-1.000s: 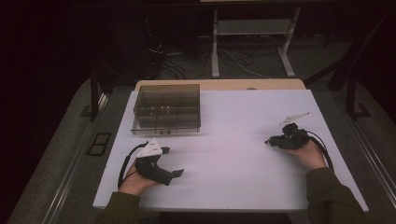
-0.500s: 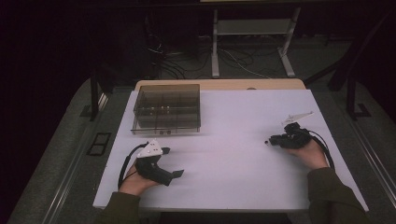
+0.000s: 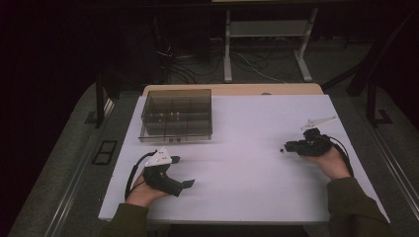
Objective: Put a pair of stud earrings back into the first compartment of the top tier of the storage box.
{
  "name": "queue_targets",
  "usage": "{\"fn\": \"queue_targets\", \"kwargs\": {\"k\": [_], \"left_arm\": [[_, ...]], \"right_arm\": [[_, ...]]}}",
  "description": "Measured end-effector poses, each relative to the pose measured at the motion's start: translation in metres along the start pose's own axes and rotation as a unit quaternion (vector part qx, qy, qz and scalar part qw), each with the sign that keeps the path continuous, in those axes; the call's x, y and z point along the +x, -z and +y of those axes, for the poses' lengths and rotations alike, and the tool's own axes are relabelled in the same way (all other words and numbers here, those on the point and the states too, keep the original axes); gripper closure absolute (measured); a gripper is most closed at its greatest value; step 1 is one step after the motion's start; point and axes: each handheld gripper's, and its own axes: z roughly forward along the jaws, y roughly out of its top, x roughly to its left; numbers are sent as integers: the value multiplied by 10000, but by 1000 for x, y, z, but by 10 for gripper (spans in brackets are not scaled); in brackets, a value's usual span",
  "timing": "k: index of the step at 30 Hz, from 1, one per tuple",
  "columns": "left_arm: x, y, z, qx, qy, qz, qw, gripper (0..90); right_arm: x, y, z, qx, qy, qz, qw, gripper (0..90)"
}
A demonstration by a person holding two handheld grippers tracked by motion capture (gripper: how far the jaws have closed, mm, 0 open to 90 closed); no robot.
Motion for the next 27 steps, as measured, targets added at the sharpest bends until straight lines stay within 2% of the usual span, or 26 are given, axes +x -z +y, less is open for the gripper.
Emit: {"fn": "queue_targets", "kwargs": {"k": [8,12,24,27], "left_arm": [[-1,0,0,-18,-7,7,10000,0],[-1,0,0,-11,-9,18,10000,0],[-1,0,1,-19,-46,47,10000,0],[-2,0,0,-50,-3,49,10000,0]], "right_arm": [[5,4,5,-163,-4,219,9996,780],[9,6,10,-267,146,257,9992,780],[20,7,28,-431,180,475,9978,780],[22,5,32,-453,204,519,9974,780]]}}
